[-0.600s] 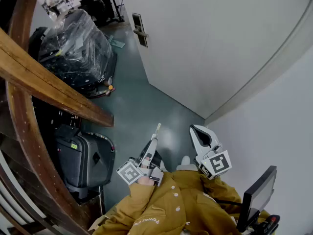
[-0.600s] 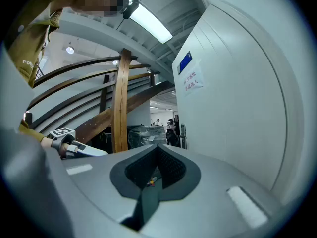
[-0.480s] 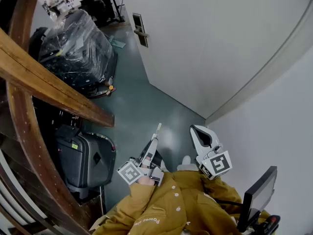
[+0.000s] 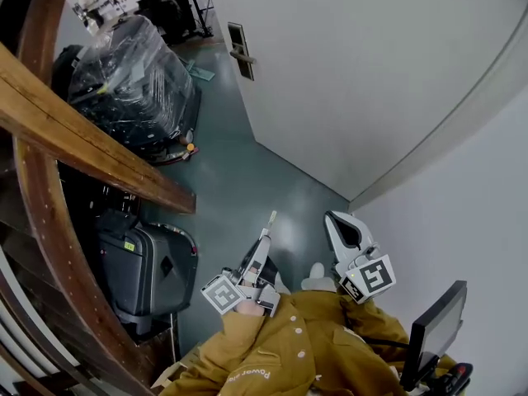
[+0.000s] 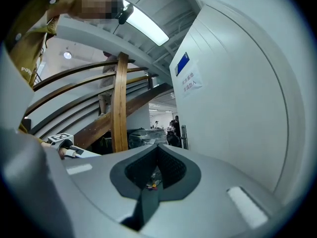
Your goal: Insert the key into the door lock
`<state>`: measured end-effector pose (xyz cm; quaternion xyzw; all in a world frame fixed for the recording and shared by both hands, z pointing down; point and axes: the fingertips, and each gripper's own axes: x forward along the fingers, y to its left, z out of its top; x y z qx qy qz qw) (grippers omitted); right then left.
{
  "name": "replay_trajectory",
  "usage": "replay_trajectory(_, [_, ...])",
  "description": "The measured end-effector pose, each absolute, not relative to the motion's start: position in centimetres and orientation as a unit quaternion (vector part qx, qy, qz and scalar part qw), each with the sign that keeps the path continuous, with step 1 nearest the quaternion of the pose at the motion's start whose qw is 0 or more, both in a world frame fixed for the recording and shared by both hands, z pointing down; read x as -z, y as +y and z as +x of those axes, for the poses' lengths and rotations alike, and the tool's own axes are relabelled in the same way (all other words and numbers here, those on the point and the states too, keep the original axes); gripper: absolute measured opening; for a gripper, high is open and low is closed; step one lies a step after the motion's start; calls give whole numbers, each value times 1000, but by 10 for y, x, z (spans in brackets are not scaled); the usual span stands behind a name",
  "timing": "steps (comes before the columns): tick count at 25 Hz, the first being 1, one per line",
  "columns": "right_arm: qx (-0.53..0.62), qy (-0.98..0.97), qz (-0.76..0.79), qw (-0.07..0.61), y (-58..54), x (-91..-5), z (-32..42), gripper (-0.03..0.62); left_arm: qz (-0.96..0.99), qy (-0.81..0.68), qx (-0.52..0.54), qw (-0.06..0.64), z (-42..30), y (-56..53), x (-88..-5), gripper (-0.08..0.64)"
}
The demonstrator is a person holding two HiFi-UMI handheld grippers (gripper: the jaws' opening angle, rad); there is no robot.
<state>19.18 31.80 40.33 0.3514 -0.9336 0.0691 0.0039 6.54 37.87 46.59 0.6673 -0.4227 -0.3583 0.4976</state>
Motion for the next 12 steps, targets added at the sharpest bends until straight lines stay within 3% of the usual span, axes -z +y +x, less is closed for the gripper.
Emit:
replay_trajectory(9, [-59,-926,373,-3,318,-412,142,6,677,-430,357,480,3,395,-471,26])
replay_trajectory(12, [-60,-928,368,5,315,-415,120,6,652,-433,368,502,-17,388,-484,26])
